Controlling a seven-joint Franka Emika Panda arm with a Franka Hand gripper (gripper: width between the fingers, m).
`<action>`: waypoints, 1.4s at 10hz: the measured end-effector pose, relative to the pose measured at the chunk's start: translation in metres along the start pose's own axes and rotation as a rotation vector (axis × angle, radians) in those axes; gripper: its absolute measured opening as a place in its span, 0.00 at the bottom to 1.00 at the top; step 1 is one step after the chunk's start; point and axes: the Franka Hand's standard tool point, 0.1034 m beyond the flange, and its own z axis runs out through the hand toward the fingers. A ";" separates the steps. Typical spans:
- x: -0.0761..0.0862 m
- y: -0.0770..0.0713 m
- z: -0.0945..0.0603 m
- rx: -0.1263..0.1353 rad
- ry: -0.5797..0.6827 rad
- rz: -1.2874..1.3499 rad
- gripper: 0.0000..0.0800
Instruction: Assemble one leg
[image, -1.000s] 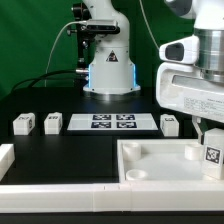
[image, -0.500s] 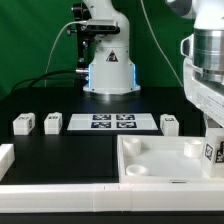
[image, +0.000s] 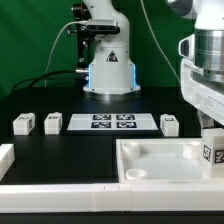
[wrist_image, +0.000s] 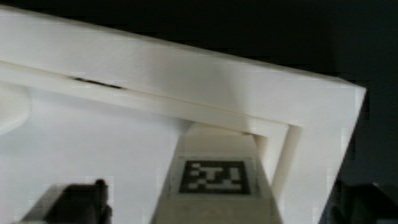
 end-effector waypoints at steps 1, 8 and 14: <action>0.000 0.000 0.000 0.000 0.000 -0.072 0.80; 0.012 0.002 -0.002 -0.017 -0.009 -1.045 0.81; 0.014 0.002 -0.002 -0.023 -0.002 -1.457 0.68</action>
Offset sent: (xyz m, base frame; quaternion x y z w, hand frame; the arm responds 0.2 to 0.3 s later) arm 0.0052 -0.0094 0.0026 -0.0364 -0.0002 -0.3824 0.9233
